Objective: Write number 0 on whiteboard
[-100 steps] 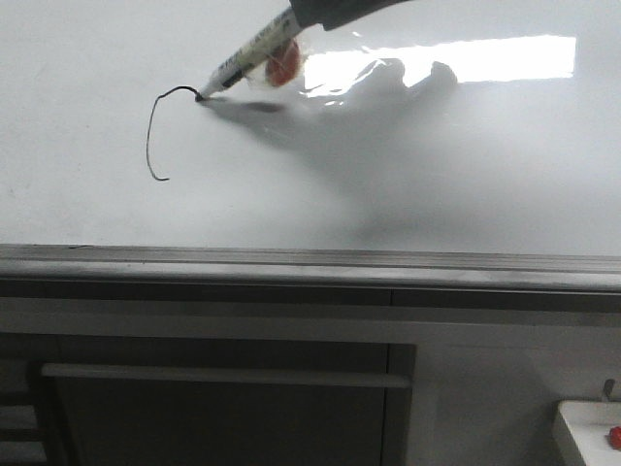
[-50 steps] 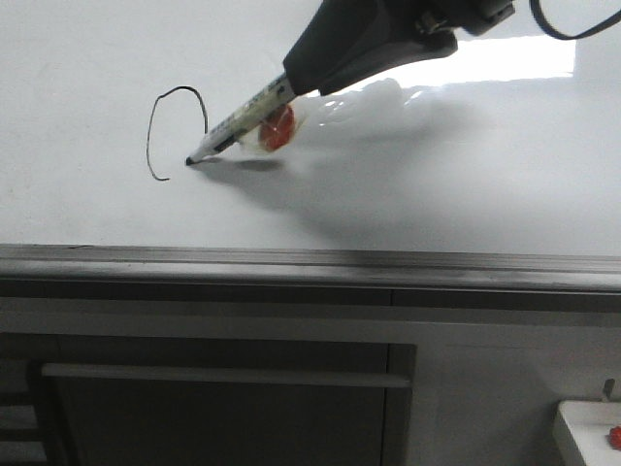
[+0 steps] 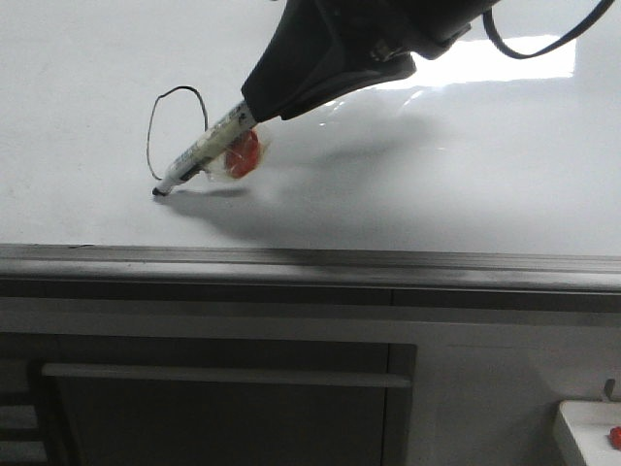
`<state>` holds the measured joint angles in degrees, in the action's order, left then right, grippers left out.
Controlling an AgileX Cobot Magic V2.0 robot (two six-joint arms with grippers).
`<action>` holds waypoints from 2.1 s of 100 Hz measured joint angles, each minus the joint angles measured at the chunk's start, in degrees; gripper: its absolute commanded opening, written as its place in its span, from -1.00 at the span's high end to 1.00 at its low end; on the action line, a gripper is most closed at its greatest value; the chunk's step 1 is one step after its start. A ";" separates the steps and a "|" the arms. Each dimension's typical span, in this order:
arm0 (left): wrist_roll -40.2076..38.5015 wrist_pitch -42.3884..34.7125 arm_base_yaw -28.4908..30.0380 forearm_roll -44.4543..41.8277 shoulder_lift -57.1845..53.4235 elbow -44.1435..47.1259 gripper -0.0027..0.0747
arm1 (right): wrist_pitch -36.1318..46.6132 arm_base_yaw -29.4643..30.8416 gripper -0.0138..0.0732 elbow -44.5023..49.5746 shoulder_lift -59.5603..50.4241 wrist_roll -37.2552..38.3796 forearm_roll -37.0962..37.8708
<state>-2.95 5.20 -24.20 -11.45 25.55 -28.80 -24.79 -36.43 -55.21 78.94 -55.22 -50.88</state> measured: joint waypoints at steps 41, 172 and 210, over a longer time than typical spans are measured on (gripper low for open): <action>6.61 4.86 -21.73 -1.78 9.05 0.00 -0.07 | -13.90 -2.75 0.83 -0.33 -6.60 -0.13 11.38; -1.92 6.52 -26.22 -11.45 28.91 -0.24 0.98 | -8.94 -8.00 -0.75 -3.70 -6.84 0.32 12.25; -19.59 -0.22 -1.15 -2.40 34.34 -2.16 0.98 | -4.05 -7.68 -0.54 -3.70 -7.70 0.72 11.93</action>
<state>-22.54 4.98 -25.35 -13.85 59.89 -30.96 -28.84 -44.11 -58.91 71.24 -54.50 -38.96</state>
